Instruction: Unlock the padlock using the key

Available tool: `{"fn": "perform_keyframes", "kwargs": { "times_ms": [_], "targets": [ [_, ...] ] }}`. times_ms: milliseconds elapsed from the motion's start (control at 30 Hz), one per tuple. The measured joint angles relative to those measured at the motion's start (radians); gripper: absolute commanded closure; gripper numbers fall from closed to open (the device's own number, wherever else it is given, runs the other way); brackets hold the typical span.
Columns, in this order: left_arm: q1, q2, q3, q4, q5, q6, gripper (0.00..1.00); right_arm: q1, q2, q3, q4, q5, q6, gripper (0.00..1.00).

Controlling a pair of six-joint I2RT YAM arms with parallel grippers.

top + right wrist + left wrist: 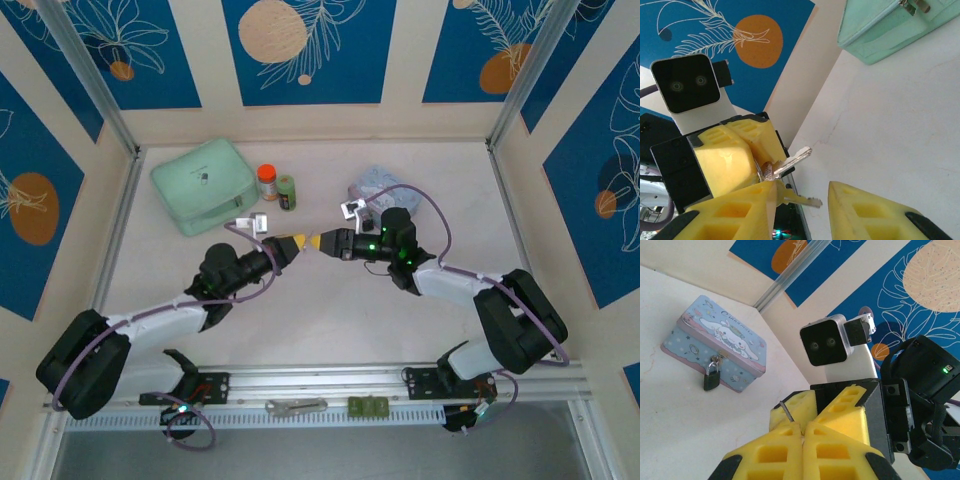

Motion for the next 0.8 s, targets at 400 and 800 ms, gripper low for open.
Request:
{"fn": "perform_keyframes", "kwargs": {
  "times_ms": [400, 800],
  "targets": [
    [-0.012, 0.000, -0.002, 0.028, -0.047, 0.000, 1.00, 0.000, 0.022, 0.016, 0.050, -0.014, 0.046, 0.71],
    [-0.026, -0.036, -0.035, -0.008, -0.104, 0.026, 1.00, -0.002, 0.009, 0.013, 0.070, -0.016, 0.050, 0.71]
  ]
}}
